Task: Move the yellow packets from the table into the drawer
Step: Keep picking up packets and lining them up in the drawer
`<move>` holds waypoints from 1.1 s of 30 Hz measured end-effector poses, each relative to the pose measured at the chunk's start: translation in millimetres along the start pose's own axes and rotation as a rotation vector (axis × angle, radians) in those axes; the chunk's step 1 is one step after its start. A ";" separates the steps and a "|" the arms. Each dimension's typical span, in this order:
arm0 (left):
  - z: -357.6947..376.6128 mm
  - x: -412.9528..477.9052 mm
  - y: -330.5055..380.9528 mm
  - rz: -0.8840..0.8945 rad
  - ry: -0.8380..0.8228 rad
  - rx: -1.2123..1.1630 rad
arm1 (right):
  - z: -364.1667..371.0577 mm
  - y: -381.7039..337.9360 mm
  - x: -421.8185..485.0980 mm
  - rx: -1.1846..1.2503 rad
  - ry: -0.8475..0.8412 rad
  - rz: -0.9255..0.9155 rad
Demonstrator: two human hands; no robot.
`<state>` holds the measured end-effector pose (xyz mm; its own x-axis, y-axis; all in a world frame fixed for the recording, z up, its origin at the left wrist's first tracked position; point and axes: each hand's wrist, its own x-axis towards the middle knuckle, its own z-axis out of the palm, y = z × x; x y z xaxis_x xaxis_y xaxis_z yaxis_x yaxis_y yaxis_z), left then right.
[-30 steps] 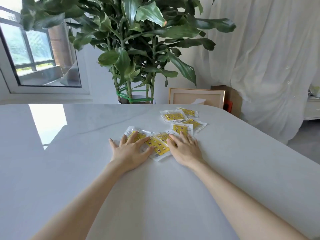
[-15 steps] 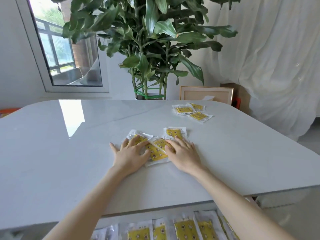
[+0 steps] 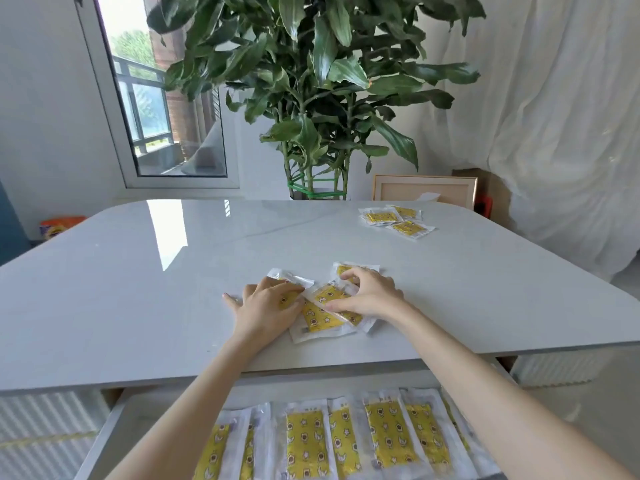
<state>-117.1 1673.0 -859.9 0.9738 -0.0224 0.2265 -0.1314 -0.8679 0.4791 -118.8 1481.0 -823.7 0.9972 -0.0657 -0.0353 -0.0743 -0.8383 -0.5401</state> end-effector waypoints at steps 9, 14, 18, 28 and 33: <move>-4.2 -8.0 -6.0 -0.095 0.109 -0.129 | -7.8 -5.4 -1.2 0.019 -0.057 0.080; -7.9 -10.9 -9.2 -0.112 0.105 -0.089 | -11.8 -10.6 -2.7 0.032 -0.070 0.129; -10.0 -12.7 -12.8 -0.137 0.108 -0.094 | -20.2 -14.4 0.6 0.144 -0.016 0.180; -20.2 -24.7 -22.2 -0.189 0.142 -0.135 | 16.3 -15.2 36.2 0.395 -0.067 0.188; -22.2 -28.2 -28.8 -0.218 0.163 -0.145 | 7.9 -45.9 -3.2 0.113 -0.024 0.164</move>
<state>-144.8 1709.5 -861.2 0.9409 0.2461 0.2325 0.0406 -0.7637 0.6443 -118.5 1524.0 -805.4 0.9718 -0.1822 -0.1495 -0.2357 -0.7513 -0.6164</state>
